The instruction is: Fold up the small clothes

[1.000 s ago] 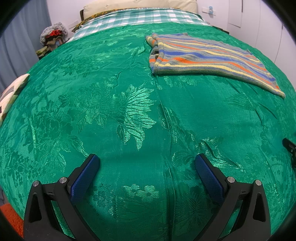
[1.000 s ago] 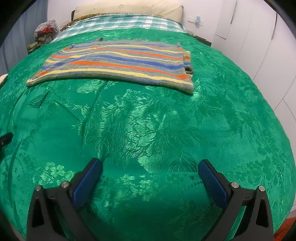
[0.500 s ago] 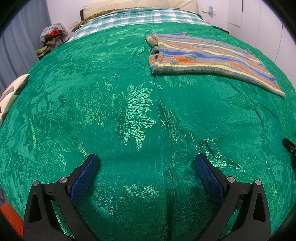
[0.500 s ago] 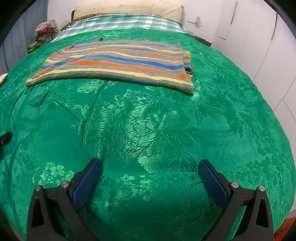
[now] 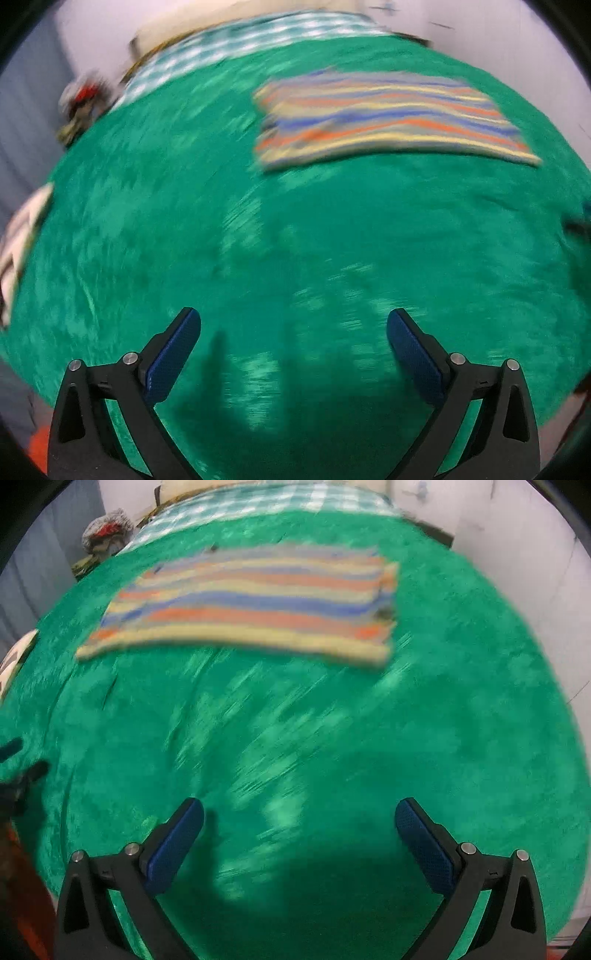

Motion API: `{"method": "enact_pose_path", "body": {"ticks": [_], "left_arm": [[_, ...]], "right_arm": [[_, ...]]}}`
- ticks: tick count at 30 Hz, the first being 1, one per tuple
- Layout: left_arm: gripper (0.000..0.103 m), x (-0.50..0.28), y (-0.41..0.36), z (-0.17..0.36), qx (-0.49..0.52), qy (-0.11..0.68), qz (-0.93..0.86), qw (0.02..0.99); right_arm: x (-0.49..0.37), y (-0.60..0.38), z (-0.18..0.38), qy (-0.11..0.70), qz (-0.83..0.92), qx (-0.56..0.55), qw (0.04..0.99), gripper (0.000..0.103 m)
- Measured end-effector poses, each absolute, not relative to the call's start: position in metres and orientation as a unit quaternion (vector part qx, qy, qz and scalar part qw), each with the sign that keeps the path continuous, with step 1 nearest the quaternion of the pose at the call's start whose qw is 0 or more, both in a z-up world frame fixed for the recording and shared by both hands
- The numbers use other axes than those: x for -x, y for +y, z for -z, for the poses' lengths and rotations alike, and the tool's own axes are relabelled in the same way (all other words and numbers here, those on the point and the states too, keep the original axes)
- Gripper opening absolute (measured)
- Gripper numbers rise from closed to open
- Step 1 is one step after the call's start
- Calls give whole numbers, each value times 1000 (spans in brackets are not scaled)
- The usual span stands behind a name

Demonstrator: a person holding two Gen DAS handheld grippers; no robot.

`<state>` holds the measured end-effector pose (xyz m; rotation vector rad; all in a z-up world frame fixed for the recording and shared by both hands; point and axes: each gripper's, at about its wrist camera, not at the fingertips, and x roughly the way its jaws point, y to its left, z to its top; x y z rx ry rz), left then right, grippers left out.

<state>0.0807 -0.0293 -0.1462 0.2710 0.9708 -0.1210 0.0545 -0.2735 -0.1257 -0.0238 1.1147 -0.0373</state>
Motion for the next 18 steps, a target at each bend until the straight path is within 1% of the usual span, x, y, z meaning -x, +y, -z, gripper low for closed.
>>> {"method": "enact_pose_path", "body": {"ticks": [3, 5, 9, 12, 18], "left_arm": [[101, -77, -66, 120, -144, 460, 88, 872], [102, -76, -88, 93, -126, 452, 113, 876], [102, -73, -113, 62, -106, 442, 140, 880], [102, -72, -123, 61, -112, 447, 144, 876], [102, -75, -134, 67, -136, 458, 128, 869]], "right_arm": [[-66, -297, 96, 506, 56, 51, 859, 102], [-69, -309, 75, 500, 62, 51, 863, 102], [-57, -320, 46, 480, 71, 37, 874, 102], [-53, -319, 42, 483, 77, 28, 872, 102], [-46, -316, 51, 498, 81, 14, 863, 102]]}}
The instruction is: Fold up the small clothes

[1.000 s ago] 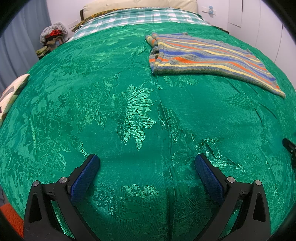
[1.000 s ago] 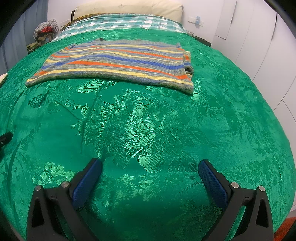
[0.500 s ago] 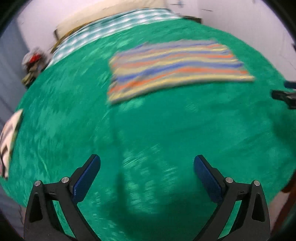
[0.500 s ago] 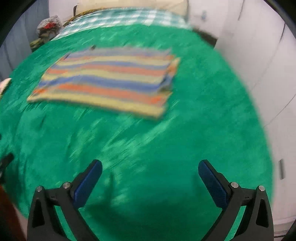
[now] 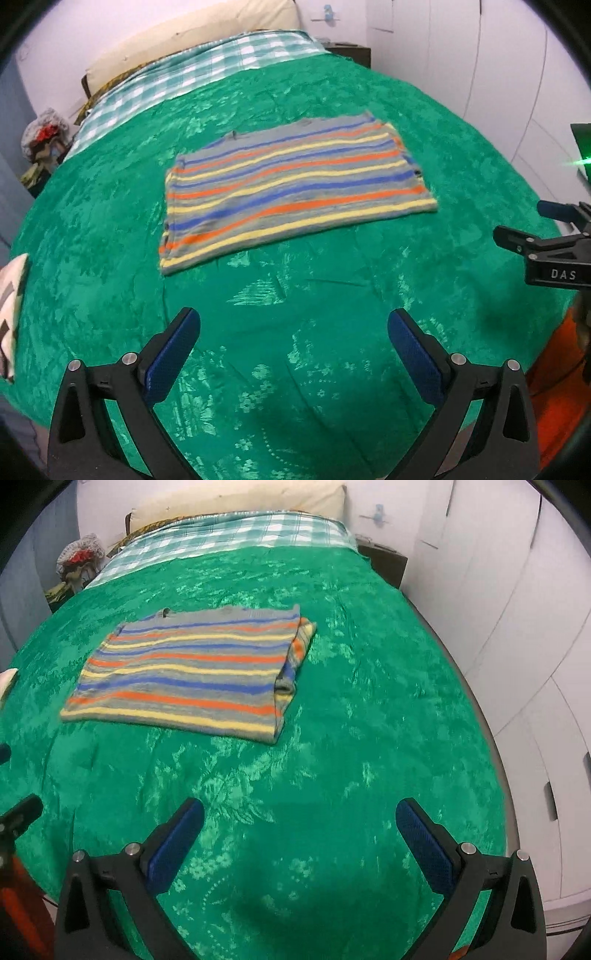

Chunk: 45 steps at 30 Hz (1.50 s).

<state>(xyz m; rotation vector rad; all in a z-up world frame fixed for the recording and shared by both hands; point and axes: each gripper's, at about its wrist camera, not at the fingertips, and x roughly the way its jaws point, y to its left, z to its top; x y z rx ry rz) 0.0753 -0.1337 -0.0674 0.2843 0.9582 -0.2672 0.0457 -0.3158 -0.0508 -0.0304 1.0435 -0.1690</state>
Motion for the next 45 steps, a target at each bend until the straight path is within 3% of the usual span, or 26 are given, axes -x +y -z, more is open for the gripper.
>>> {"method": "enact_pose_path", "body": {"ticks": [6, 12, 15, 19, 23, 24, 25, 26, 27, 36, 40, 45], "left_arm": [[102, -76, -151, 80, -149, 462, 167, 858], [101, -99, -219, 106, -222, 427, 257, 838], [101, -126, -255, 118, -232, 409, 290, 834], [92, -170, -297, 149, -241, 413, 310, 821], [91, -196, -312, 167, -215, 426, 318, 819], [86, -198, -314, 166, -204, 423, 326, 821], [59, -199, -315, 165, -197, 420, 334, 820], [19, -200, -315, 163, -193, 423, 337, 819], [11, -203, -315, 162, -191, 427, 326, 821], [10, -208, -153, 80, 12, 418, 254, 872], [10, -218, -67, 87, 90, 443, 193, 871], [10, -222, -1, 114, 132, 463, 125, 867]], "right_arm": [[-52, -315, 58, 505, 52, 9, 861, 102], [-119, -364, 46, 473, 5, -34, 880, 102], [-184, -397, 61, 500, -36, -102, 859, 93], [-258, -420, 98, 544, -56, -165, 821, 70], [-310, -427, 130, 556, -60, -195, 805, 69], [-321, -428, 138, 554, -64, -217, 802, 69], [-328, -429, 142, 549, -69, -230, 801, 61], [-334, -428, 144, 544, -77, -238, 801, 25], [-340, -425, 146, 545, -86, -241, 799, 7], [-358, -324, 59, 494, -140, -171, 841, 9], [-383, -223, 45, 497, -192, -144, 834, 9], [-410, -116, 70, 520, -221, -94, 820, 9]]}}
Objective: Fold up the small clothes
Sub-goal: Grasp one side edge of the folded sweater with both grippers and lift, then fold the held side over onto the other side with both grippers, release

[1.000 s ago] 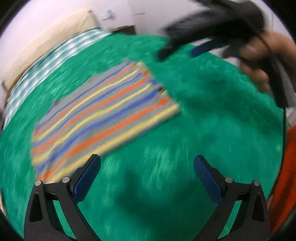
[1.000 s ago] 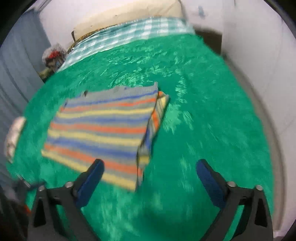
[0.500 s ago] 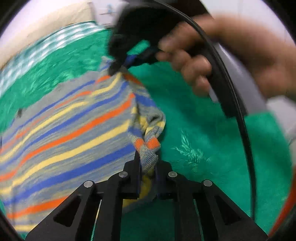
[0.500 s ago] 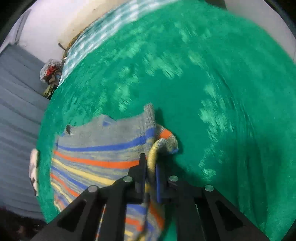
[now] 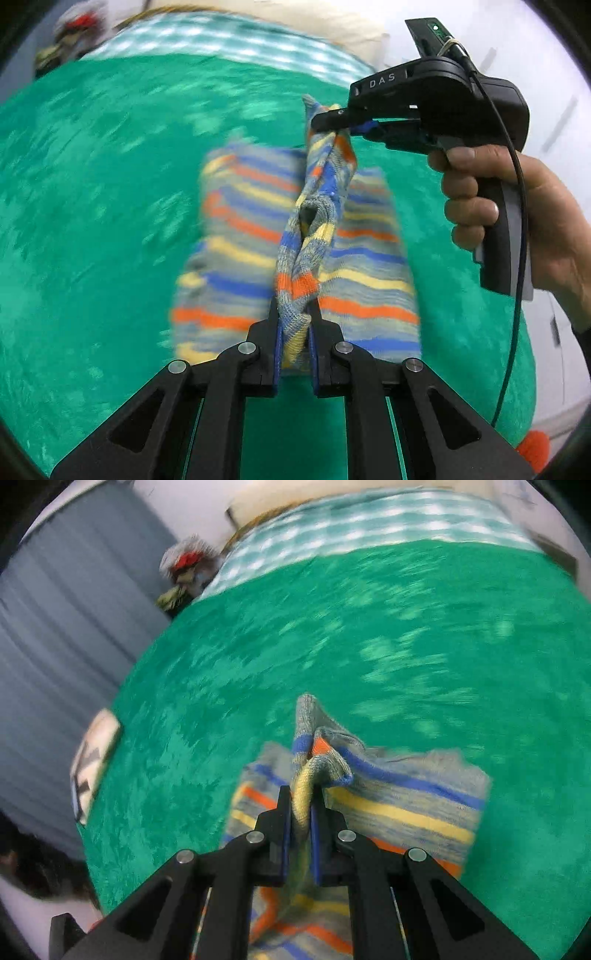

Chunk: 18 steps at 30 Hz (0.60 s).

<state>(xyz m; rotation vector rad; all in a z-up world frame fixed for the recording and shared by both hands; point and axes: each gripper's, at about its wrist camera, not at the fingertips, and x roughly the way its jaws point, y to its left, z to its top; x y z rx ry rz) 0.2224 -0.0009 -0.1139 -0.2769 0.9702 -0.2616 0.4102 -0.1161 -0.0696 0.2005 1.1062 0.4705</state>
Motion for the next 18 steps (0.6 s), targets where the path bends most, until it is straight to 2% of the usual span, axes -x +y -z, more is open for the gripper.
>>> {"method": "enact_pose_path", "body": {"ticks": [2, 3, 4, 5, 7, 11, 16, 18], "left_arm": [[12, -220, 10, 124, 133, 469, 108, 866], [17, -218, 15, 130, 126, 476, 101, 864], [31, -219, 18, 136, 119, 488, 90, 860], [49, -218, 23, 139, 121, 498, 78, 855], [60, -213, 35, 133, 142, 493, 71, 855], [60, -201, 50, 107, 148, 460, 79, 872], [60, -224, 30, 96, 114, 436, 115, 885], [54, -243, 22, 109, 96, 454, 96, 881]], "right_arm": [[-418, -84, 87, 528, -227, -69, 816, 9], [-420, -73, 94, 529, -229, -65, 815, 10], [-419, -63, 103, 528, -240, -64, 812, 16], [-419, -56, 111, 529, -251, -66, 808, 28], [-418, -52, 116, 526, -265, -81, 804, 43], [-390, -94, 88, 479, -244, -97, 837, 43], [-321, -128, 57, 447, -242, 10, 861, 42], [-287, -125, 69, 463, -283, 28, 840, 41]]}}
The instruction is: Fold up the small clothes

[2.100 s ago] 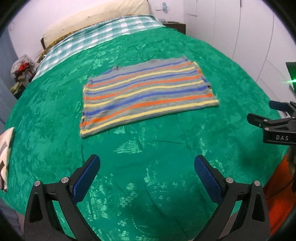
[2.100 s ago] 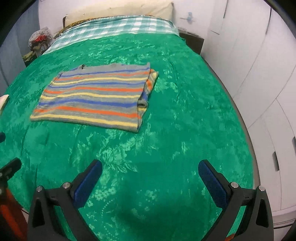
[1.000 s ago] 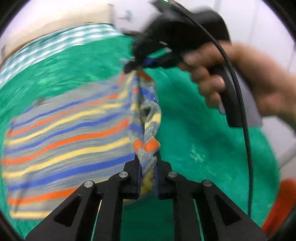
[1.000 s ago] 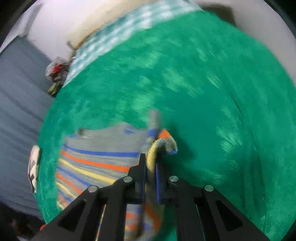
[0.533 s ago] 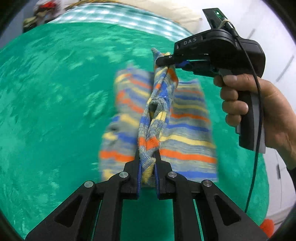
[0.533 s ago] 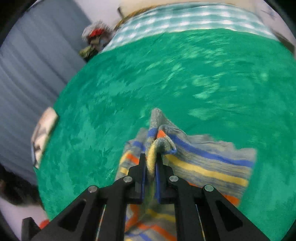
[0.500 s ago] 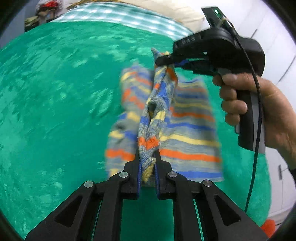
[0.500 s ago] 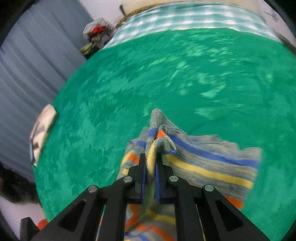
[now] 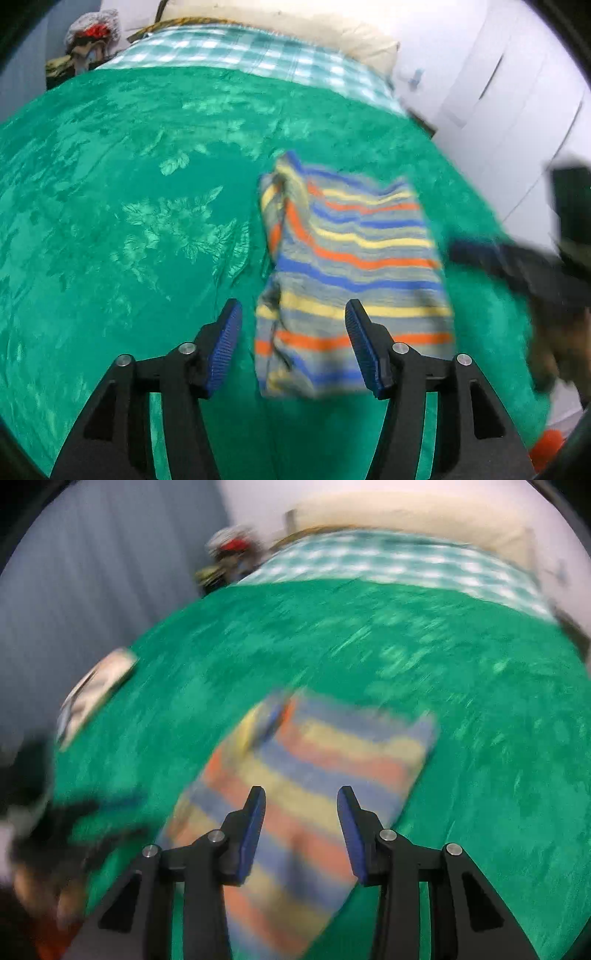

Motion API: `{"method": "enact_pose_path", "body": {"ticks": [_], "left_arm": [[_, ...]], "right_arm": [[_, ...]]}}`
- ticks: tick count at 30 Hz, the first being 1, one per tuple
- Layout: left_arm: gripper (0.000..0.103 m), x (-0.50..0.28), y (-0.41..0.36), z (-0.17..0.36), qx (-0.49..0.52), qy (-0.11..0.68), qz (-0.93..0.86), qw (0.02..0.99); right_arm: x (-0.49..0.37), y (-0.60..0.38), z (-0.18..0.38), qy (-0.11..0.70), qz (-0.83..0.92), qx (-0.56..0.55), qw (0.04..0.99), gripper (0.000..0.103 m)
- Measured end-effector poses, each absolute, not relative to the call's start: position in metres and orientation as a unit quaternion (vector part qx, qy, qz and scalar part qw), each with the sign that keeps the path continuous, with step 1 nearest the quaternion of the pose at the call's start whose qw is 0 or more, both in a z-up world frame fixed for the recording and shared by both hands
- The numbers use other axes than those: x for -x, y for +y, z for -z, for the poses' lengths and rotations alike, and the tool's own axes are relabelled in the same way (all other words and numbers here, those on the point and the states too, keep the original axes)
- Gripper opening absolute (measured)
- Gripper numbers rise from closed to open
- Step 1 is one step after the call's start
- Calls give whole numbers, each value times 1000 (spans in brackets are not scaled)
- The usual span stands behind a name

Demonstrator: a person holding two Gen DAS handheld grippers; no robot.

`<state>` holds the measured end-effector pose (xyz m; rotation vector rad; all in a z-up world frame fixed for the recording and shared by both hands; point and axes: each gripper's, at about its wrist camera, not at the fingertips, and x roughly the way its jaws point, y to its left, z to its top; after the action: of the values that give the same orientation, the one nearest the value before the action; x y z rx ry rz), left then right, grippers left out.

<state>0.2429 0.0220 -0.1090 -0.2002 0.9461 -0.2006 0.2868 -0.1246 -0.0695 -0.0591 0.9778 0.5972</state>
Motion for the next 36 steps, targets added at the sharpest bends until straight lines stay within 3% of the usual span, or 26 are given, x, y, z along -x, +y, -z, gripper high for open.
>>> {"method": "enact_pose_path", "body": {"ticks": [1, 4, 6, 8, 10, 14, 16, 18, 22, 27, 30, 33, 34, 35, 36], "left_arm": [[43, -256, 24, 126, 85, 480, 74, 870], [41, -276, 38, 156, 96, 526, 74, 842], [43, -271, 43, 137, 89, 520, 82, 845], [63, -267, 47, 112, 91, 491, 103, 860], [73, -278, 45, 95, 99, 468, 132, 868], [73, -334, 17, 108, 46, 481, 125, 867], [61, -364, 18, 136, 40, 516, 84, 851], [62, -378, 30, 153, 74, 539, 72, 836], [62, -350, 46, 126, 63, 511, 91, 853], [72, -265, 56, 121, 54, 503, 130, 852], [73, -251, 43, 154, 15, 535, 113, 837], [73, -238, 45, 138, 7, 524, 118, 843], [75, -238, 49, 129, 20, 515, 127, 847], [83, -239, 53, 119, 35, 502, 138, 853], [88, -242, 56, 110, 47, 487, 146, 860]], "right_arm": [[-277, -125, 77, 471, -293, 30, 831, 41], [-249, -110, 141, 541, -278, 74, 790, 42], [-242, -109, 136, 516, -278, 79, 807, 41], [-250, -115, 118, 506, -288, 46, 812, 41], [-267, -125, 94, 478, -280, 29, 832, 41], [-329, -128, 88, 476, -242, 24, 845, 41], [-362, -129, 110, 513, -229, 4, 827, 41], [-382, -126, 142, 554, -207, -6, 806, 37], [-366, -115, 129, 518, -194, 16, 833, 36], [-296, -118, 95, 474, -227, 29, 850, 36], [-247, -108, 123, 512, -254, 45, 819, 40], [-211, -104, 141, 514, -244, 97, 816, 41], [-206, -106, 135, 507, -247, 95, 820, 50], [-205, -113, 128, 501, -253, 81, 824, 64], [-206, -124, 114, 484, -257, 51, 835, 69]]}}
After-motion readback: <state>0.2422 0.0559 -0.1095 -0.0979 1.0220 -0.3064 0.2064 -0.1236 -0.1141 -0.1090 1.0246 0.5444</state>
